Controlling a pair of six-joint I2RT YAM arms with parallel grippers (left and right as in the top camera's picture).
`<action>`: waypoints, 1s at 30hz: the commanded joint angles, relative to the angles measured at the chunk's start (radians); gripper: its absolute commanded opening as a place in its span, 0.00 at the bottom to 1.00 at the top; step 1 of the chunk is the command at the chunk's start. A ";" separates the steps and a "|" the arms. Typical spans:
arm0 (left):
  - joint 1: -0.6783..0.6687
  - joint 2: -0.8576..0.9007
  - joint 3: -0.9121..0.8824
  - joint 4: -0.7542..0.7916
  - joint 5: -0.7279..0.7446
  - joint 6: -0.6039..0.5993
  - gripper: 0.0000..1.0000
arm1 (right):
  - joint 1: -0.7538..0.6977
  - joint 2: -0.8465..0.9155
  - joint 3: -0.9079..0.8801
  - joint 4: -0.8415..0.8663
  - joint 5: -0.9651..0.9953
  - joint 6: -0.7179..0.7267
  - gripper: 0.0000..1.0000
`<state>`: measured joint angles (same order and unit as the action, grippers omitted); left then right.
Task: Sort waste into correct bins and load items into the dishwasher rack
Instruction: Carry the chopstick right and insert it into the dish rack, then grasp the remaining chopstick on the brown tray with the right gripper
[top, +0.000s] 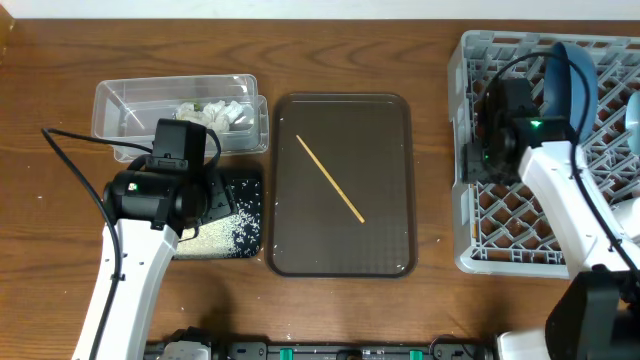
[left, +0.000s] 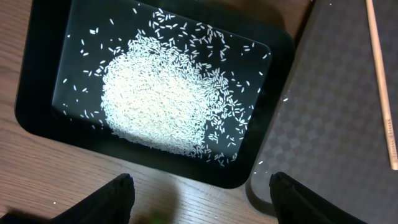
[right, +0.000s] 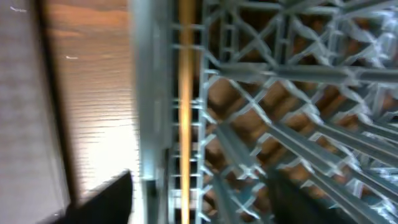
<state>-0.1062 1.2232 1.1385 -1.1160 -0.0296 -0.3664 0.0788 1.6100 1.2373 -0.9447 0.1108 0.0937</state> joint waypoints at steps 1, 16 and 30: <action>0.005 0.000 -0.002 -0.002 -0.004 -0.006 0.73 | 0.010 -0.066 0.045 0.016 -0.105 -0.005 0.71; 0.005 0.000 -0.002 -0.001 -0.004 -0.006 0.73 | 0.335 0.002 0.029 0.265 -0.318 -0.005 0.66; 0.005 0.000 -0.002 -0.002 -0.004 -0.006 0.73 | 0.554 0.327 0.029 0.342 -0.248 0.008 0.63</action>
<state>-0.1062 1.2232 1.1385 -1.1160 -0.0296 -0.3660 0.5987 1.8889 1.2724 -0.6083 -0.1844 0.0944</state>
